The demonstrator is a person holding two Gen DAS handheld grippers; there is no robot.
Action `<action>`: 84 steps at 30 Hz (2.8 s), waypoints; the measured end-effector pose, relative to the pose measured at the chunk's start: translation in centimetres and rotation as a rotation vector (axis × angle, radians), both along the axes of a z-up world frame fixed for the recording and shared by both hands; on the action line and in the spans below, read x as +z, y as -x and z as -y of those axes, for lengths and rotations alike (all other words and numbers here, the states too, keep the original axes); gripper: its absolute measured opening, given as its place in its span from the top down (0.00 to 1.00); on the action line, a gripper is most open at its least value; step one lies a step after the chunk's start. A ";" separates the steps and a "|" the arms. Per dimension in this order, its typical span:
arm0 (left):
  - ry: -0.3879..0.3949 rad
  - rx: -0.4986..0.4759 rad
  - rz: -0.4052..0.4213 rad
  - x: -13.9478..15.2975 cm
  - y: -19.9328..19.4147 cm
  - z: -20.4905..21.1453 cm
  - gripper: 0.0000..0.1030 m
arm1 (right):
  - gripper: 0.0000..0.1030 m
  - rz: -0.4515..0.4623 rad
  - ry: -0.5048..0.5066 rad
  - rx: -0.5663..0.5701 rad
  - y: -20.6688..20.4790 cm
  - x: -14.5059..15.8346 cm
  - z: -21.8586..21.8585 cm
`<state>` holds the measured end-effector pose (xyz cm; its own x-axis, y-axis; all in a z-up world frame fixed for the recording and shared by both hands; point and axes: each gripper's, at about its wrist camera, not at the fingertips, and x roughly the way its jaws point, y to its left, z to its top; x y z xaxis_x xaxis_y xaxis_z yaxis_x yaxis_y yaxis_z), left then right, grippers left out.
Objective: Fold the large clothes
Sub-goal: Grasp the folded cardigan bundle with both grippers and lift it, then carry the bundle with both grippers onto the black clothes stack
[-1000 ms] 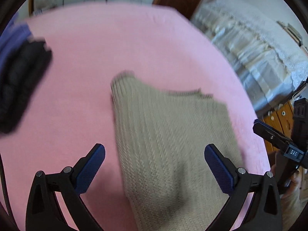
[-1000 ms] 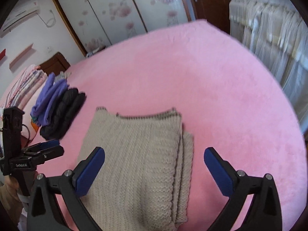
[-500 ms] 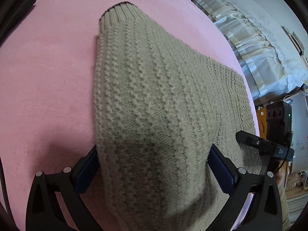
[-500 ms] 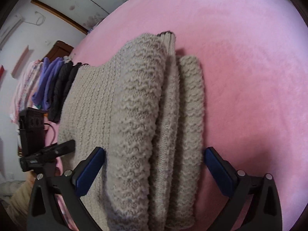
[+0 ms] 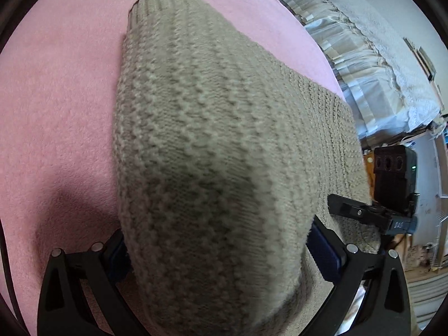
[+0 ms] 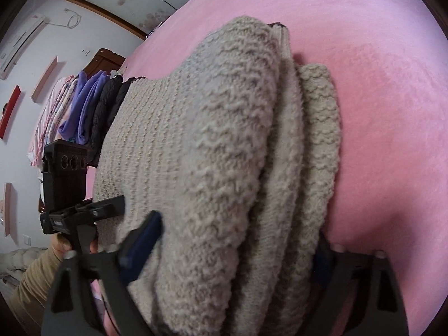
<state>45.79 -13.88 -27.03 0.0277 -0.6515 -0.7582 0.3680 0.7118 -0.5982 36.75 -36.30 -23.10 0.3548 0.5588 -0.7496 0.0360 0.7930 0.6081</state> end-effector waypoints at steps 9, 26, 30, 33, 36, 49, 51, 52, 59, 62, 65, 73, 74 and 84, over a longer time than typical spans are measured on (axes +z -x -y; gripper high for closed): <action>-0.120 -0.017 0.213 6.8 5.6 -1.1 0.47 | 0.51 0.091 0.041 -0.084 4.7 5.3 -3.8; -0.140 0.044 0.413 22.5 21.6 -20.4 0.47 | 0.52 0.311 0.001 0.040 21.7 20.4 -18.5; -0.133 0.101 0.405 23.1 22.9 -25.5 0.47 | 0.52 0.340 -0.009 0.112 21.8 21.7 -22.2; -0.132 0.150 0.384 22.6 22.9 -28.5 0.47 | 0.52 0.345 -0.029 0.161 20.4 21.4 -24.9; -0.139 0.191 0.361 21.4 20.8 -31.3 0.47 | 0.52 0.334 -0.045 0.206 18.0 20.4 -27.4; -0.170 0.287 0.266 21.0 5.1 -37.7 0.47 | 0.52 0.242 -0.151 0.298 3.2 18.8 -33.8; -0.169 0.288 0.256 22.4 3.4 -39.0 0.47 | 0.52 0.230 -0.153 0.306 1.4 20.6 -35.2; -0.169 0.287 0.254 23.4 2.3 -40.0 0.47 | 0.52 0.227 -0.152 0.311 0.5 21.7 -35.9; -0.166 0.282 0.335 31.2 -9.2 -46.6 0.46 | 0.52 0.277 -0.155 0.331 -9.5 30.5 -42.7; -0.150 0.257 0.365 31.8 -16.3 -49.3 0.46 | 0.52 0.317 -0.145 0.304 -15.3 32.6 -45.7; -0.119 0.228 0.372 30.1 -23.5 -51.1 0.46 | 0.52 0.341 -0.127 0.249 -21.4 32.3 -47.9; -0.085 0.163 0.247 17.8 -38.3 -48.8 0.42 | 0.52 0.255 -0.045 0.110 -32.2 23.9 -48.5; -0.084 0.162 0.231 16.3 -39.1 -48.5 0.40 | 0.52 0.222 -0.039 0.086 -33.2 22.2 -48.2; 0.057 0.202 0.102 8.9 -41.8 -47.6 0.00 | 0.41 0.071 -0.051 0.004 -34.4 13.4 -45.6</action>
